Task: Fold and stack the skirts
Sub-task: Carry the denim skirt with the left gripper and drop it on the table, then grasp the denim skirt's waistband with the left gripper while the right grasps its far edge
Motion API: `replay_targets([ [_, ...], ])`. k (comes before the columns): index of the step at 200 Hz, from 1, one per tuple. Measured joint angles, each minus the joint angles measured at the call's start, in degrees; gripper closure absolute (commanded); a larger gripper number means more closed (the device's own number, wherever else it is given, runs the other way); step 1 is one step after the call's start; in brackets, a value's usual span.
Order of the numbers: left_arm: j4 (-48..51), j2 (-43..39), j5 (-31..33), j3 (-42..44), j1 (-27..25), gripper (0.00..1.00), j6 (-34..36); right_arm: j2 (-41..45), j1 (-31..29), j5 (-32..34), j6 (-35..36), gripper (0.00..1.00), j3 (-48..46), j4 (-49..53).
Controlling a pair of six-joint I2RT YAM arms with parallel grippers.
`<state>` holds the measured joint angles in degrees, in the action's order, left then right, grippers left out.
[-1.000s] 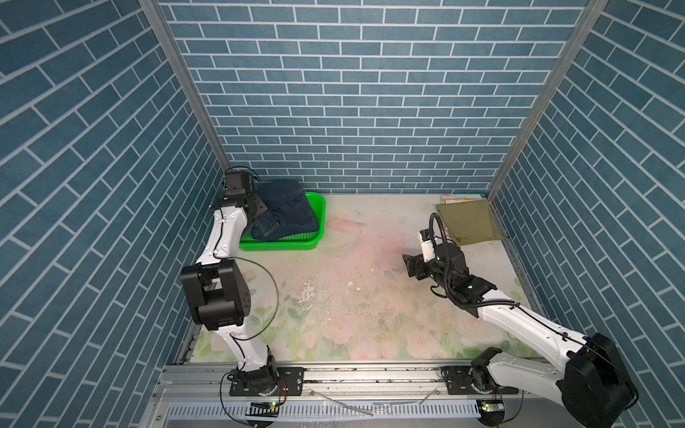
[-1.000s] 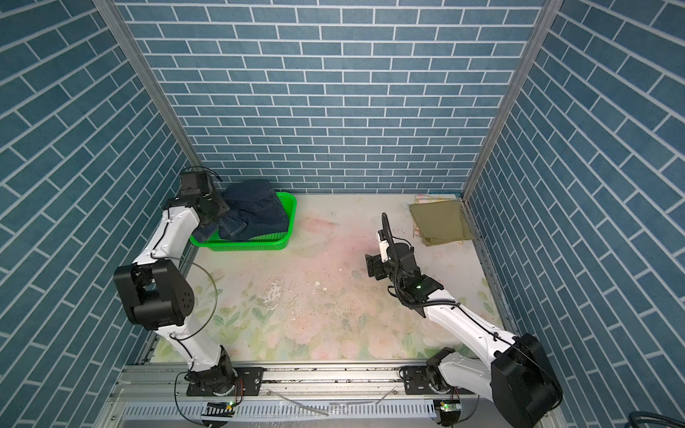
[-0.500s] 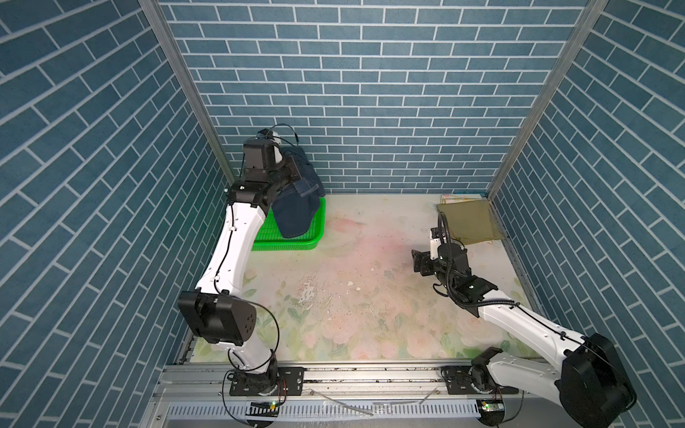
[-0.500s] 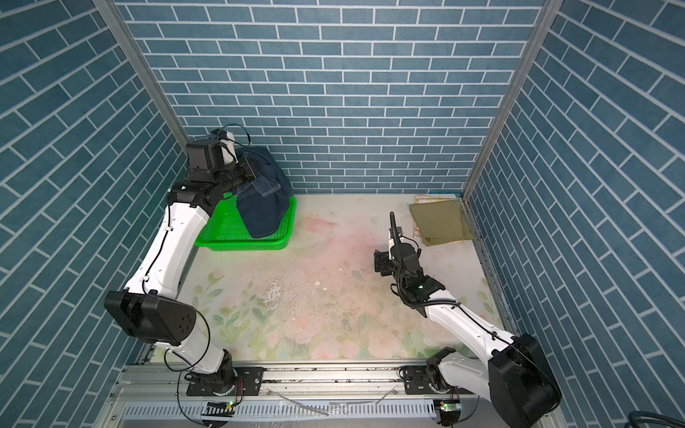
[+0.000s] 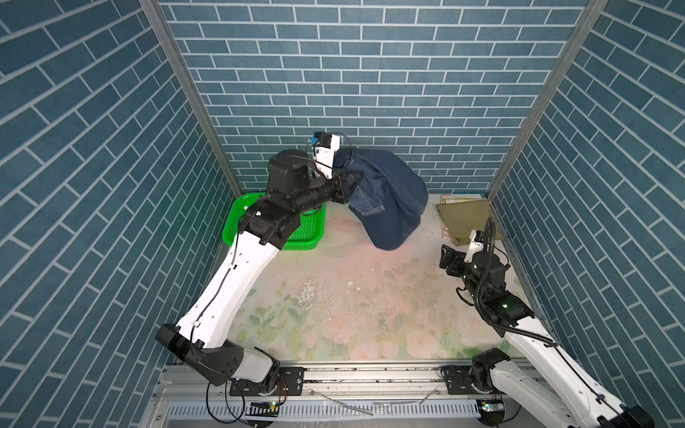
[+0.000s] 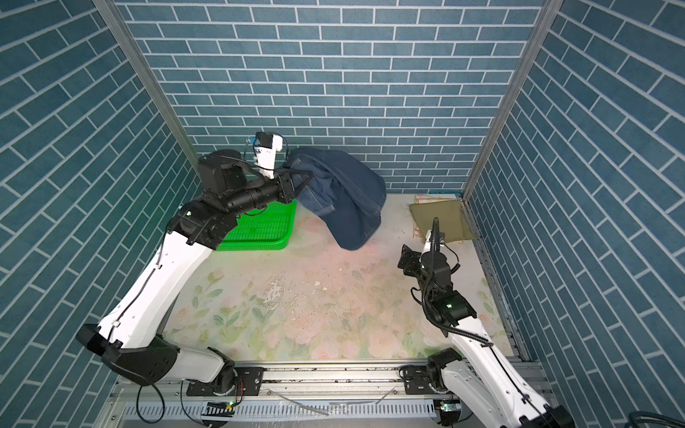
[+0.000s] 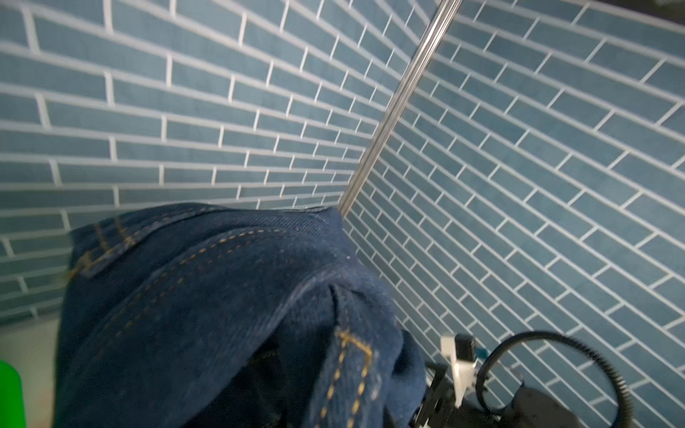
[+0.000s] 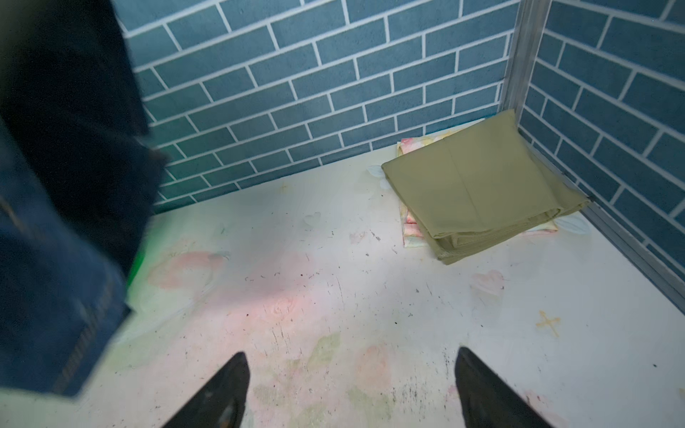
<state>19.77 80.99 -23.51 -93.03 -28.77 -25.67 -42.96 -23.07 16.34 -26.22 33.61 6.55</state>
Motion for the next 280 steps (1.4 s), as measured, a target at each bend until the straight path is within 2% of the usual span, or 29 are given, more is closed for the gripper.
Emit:
replay_targets([
  [10,-1.05,0.61,-0.13,5.97,0.02,0.45,-0.74,1.09,0.00,-0.04,-0.46,0.15,0.83,2.75],
  [14,-0.94,1.27,-0.04,7.65,0.02,0.31,-0.83,1.25,0.00,-0.09,-0.52,0.14,1.20,3.69],
  [18,-0.68,2.29,0.09,9.11,0.02,0.23,-0.81,1.33,0.00,-0.13,-0.52,0.14,1.68,4.94],
  [34,1.36,7.69,1.62,13.22,0.02,0.01,-0.20,1.09,0.00,-0.68,-0.50,0.14,3.50,8.83],
  [63,5.86,10.05,6.10,17.88,0.11,0.00,1.73,-0.66,0.00,-2.58,-0.50,0.15,5.60,13.22],
  [96,6.21,9.94,8.72,17.33,0.11,0.00,3.72,-4.50,-1.03,-5.29,-0.59,0.16,5.70,14.05],
  [169,10.58,27.41,19.67,8.85,0.39,0.00,7.06,-8.26,-4.76,-6.60,-0.48,0.17,6.64,14.51],
  [207,13.90,33.42,24.39,3.15,2.05,0.00,7.78,-11.15,-6.34,-7.69,0.46,0.17,6.97,13.88],
  [243,16.26,35.89,26.49,-1.81,6.32,0.00,8.66,-18.93,-9.42,-9.03,2.80,0.17,8.13,12.98],
  [280,16.17,35.74,25.53,-1.46,8.52,0.00,8.33,-28.85,-10.97,-9.01,4.55,0.17,10.99,12.11],
])
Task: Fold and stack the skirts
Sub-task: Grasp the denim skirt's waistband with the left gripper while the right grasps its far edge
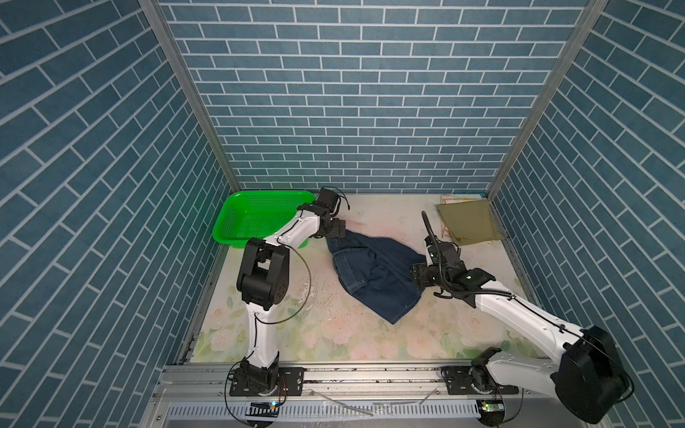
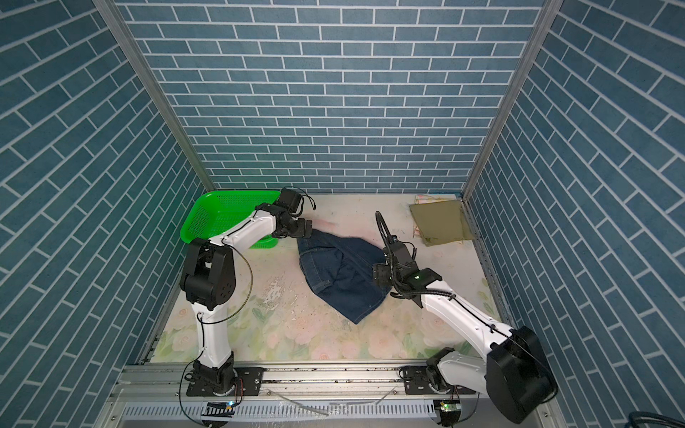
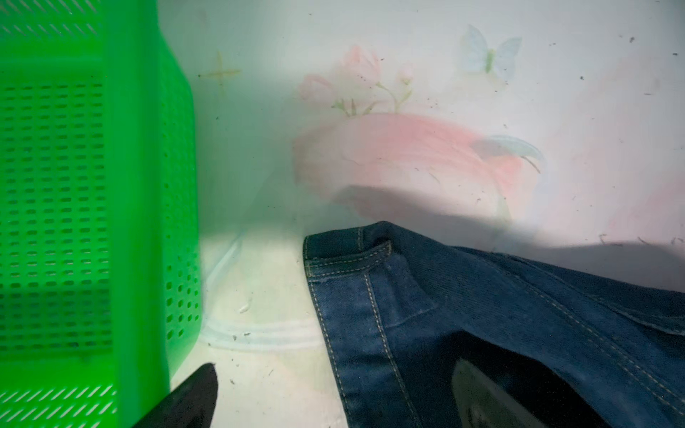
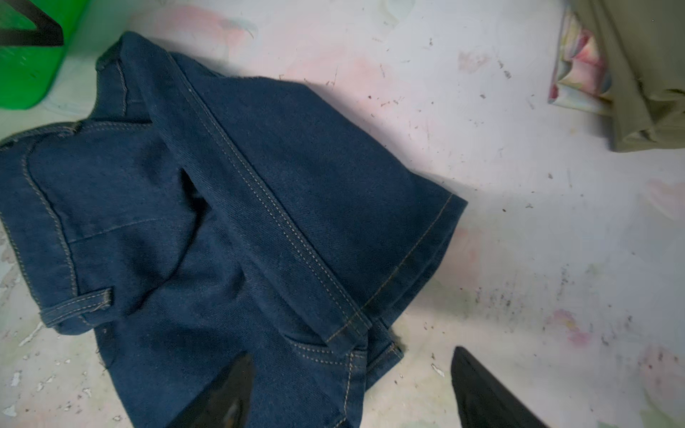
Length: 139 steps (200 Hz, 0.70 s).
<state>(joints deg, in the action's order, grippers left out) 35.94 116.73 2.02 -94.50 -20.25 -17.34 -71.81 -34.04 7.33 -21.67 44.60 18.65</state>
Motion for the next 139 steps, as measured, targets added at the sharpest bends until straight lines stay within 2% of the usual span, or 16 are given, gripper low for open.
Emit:
replay_targets([
  [25,-1.27,-2.27,-2.12,4.17,-0.66,0.00,-0.94,-5.29,-0.09,0.02,0.72,0.18,1.40,-0.59],
  [43,-2.32,-5.62,-3.82,8.61,-1.20,0.00,-2.05,-9.22,-0.11,0.04,1.57,0.29,2.29,-1.38],
  [49,-2.43,-6.78,-4.33,9.90,-1.36,0.00,-2.40,-10.80,-0.11,-0.02,2.16,0.39,2.69,-1.60],
  [60,-2.86,-8.90,-4.94,11.87,-1.49,0.00,-2.91,-13.25,-0.09,-0.22,3.28,0.66,3.23,-2.19],
  [78,-3.52,-12.00,-6.08,14.23,-1.46,0.00,-3.91,-16.41,-0.09,0.13,4.61,1.00,4.68,-2.38],
  [106,-5.25,-16.52,-7.72,18.95,-1.49,0.00,-5.64,-15.65,0.17,1.57,6.82,1.00,8.41,-1.49],
  [139,-7.80,-22.34,-10.60,26.45,-1.97,0.01,-8.37,-10.19,2.08,2.67,8.57,1.00,11.91,-1.38],
])
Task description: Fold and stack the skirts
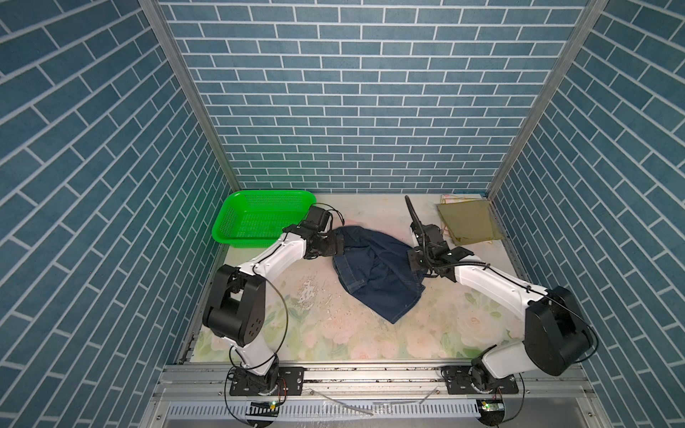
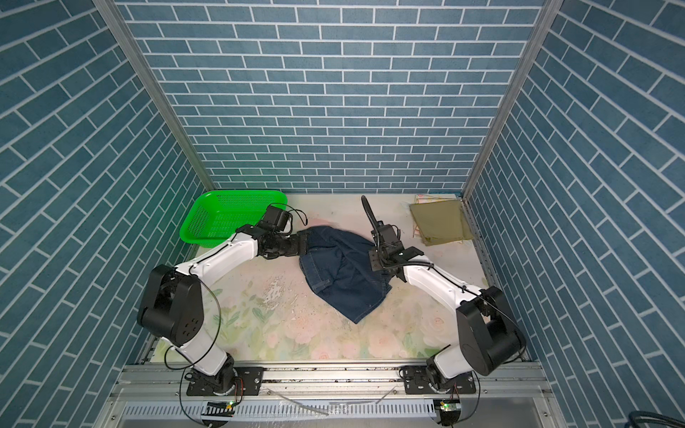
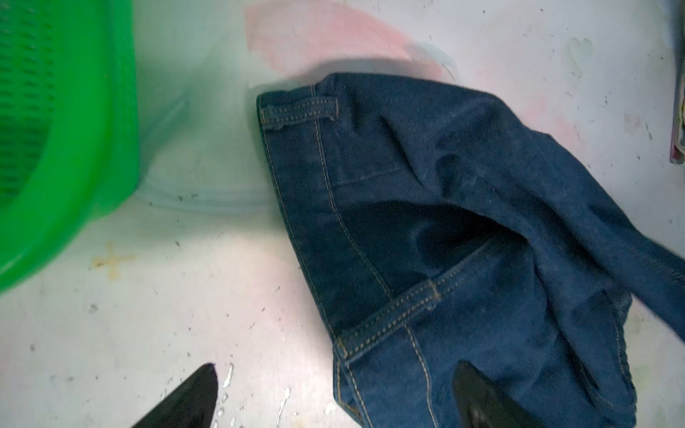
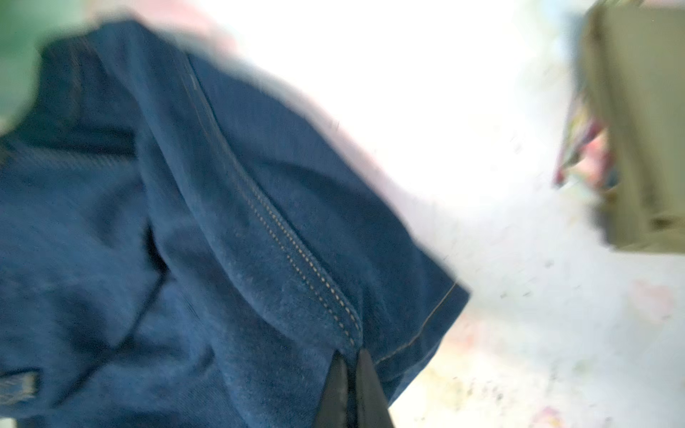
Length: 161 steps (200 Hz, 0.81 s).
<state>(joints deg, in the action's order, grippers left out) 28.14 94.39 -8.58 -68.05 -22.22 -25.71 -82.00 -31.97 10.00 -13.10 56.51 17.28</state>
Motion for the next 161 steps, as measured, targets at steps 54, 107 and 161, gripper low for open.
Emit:
replay_targets([
  [54,-4.94,-2.78,-3.15,6.29,-0.70,0.01,-3.56,4.61,1.46,0.74,0.20,1.00,0.20,0.07],
  [107,-10.75,5.70,-2.69,3.58,-0.63,0.01,-6.38,10.19,1.66,0.76,1.99,1.00,0.20,0.24],
  [161,-14.14,14.95,1.64,-7.69,-0.42,0.01,-6.84,18.91,1.75,0.57,3.19,1.00,-4.02,-2.05],
])
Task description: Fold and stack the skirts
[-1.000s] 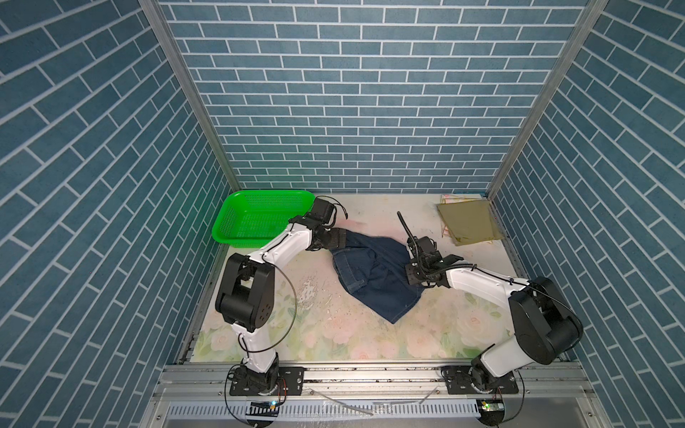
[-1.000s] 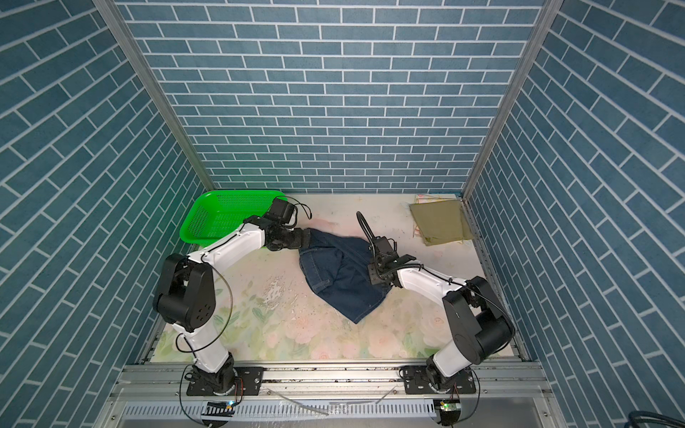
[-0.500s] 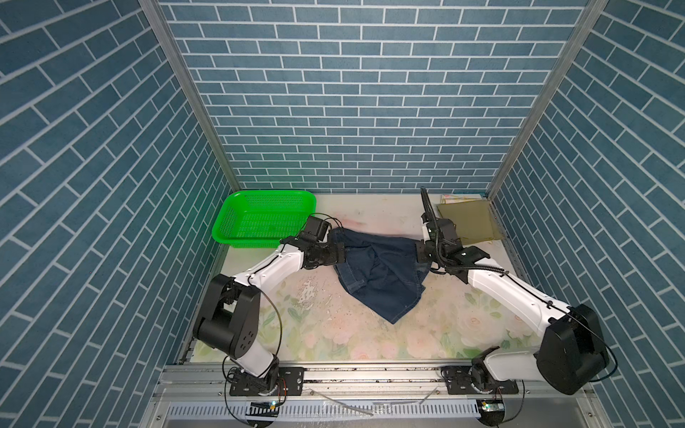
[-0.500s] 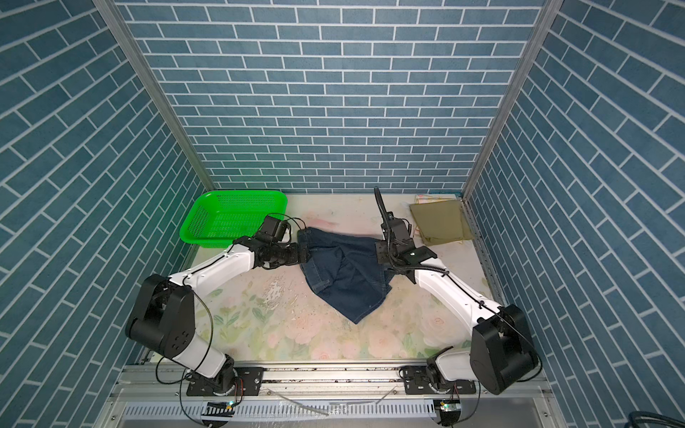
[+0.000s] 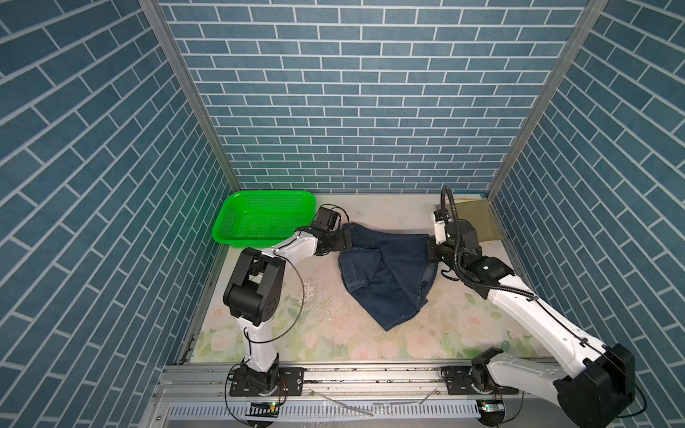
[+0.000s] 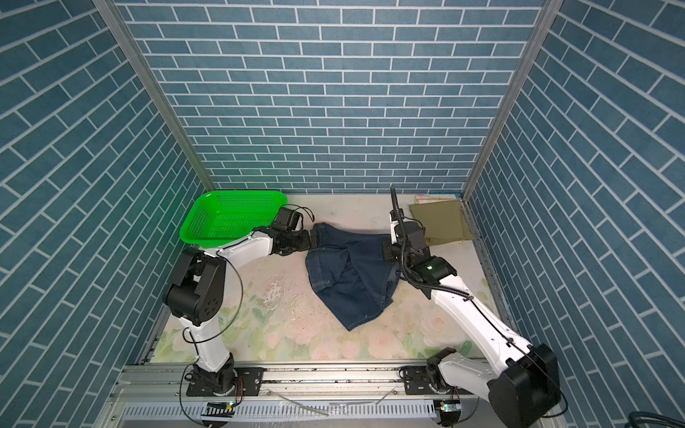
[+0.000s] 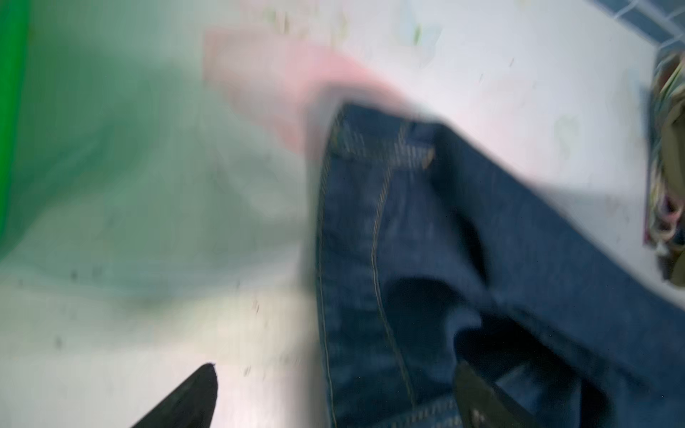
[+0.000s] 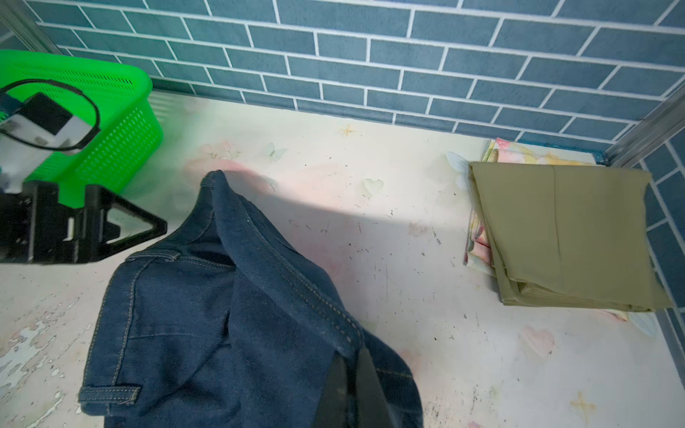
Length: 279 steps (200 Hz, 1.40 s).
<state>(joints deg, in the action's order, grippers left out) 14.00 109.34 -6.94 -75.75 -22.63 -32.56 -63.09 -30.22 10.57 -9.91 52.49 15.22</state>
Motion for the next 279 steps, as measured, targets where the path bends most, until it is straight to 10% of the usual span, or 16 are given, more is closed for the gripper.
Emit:
replay_targets([
  [146,-7.26,24.44,-6.03,-24.55,0.22,0.02,3.39,-0.55,0.13,-3.87,1.22,1.00,-2.97,-2.89],
  [242,9.68,28.81,-4.26,-36.06,0.15,0.30,4.22,-2.12,0.26,-3.85,1.44,1.00,-2.95,-5.40],
  [279,14.62,30.73,-2.32,-39.82,-0.26,0.76,5.20,-3.72,0.81,-3.96,1.44,1.00,-2.95,-6.54],
])
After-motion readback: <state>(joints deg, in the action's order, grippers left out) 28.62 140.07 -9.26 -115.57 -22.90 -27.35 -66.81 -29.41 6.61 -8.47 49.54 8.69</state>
